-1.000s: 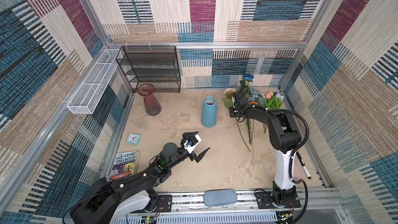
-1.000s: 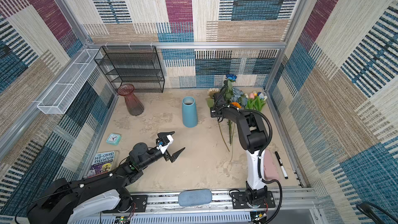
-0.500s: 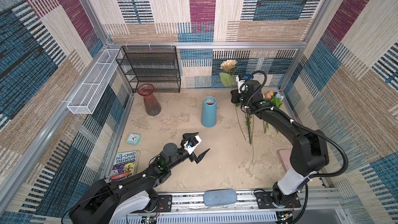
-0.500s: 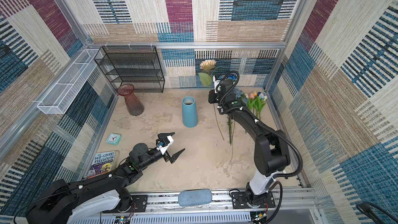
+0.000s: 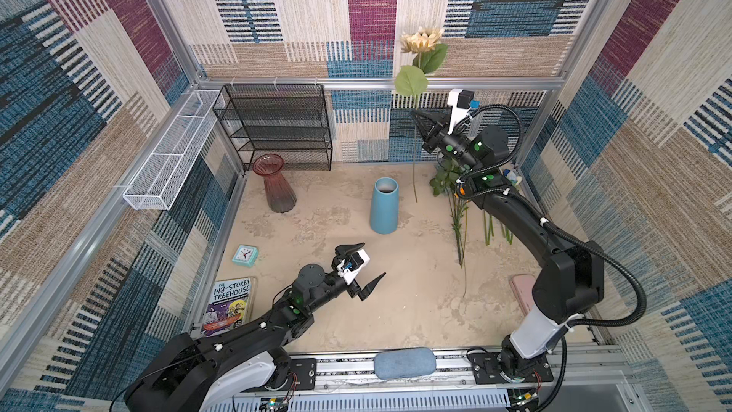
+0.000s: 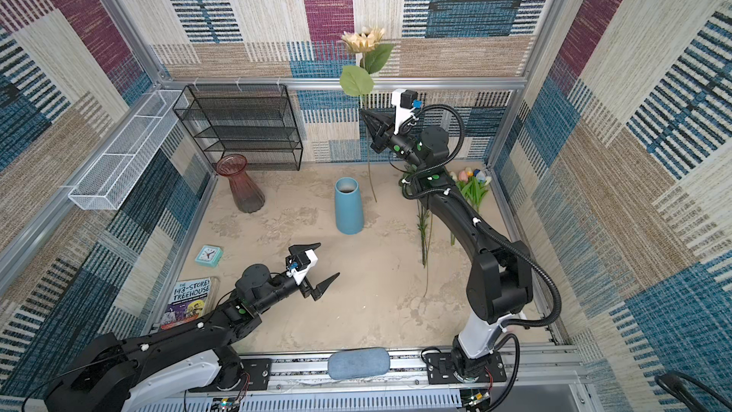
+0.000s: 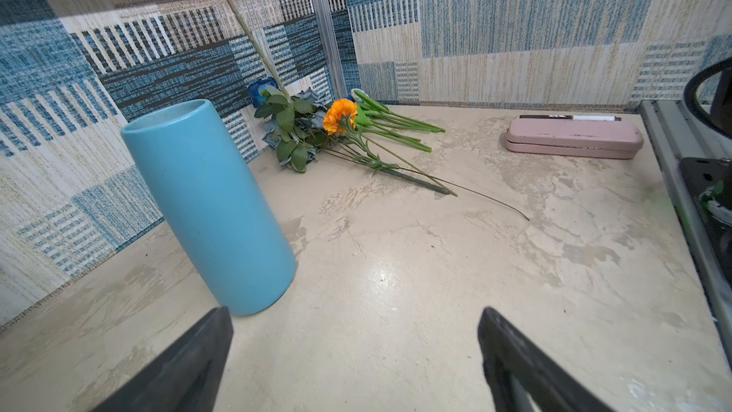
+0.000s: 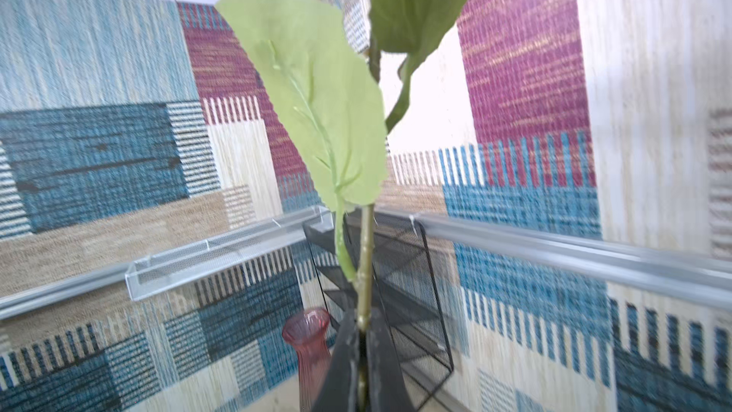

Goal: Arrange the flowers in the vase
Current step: 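Lift the cream flower and carry it above the light-blue vase, then lower the cream flower's stem into the light-blue vase with the right gripper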

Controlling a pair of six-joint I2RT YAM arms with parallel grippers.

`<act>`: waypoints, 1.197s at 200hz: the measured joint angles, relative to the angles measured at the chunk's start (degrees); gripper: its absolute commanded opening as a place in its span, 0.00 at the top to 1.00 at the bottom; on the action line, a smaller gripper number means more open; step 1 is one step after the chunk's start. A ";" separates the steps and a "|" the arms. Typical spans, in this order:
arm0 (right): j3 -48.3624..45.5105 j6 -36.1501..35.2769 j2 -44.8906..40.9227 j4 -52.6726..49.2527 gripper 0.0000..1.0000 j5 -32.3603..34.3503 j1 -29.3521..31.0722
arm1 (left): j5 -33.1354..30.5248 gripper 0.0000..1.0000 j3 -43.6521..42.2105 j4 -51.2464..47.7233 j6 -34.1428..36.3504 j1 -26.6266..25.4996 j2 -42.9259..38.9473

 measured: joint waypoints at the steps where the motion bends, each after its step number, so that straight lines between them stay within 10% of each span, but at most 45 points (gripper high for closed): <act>1: 0.26 0.04 0.17 0.07 1.00 -0.07 0.07 | 0.00 0.01 0.00 0.00 0.00 0.00 -0.02; 101: 15.91 2.34 11.78 2.60 1.00 -0.15 3.78 | 0.00 0.01 0.02 -0.07 0.26 -0.17 0.83; 239: -19.15 -5.46 5.03 14.88 1.00 -1.92 4.48 | 0.09 0.01 0.37 -0.07 1.09 -0.28 1.75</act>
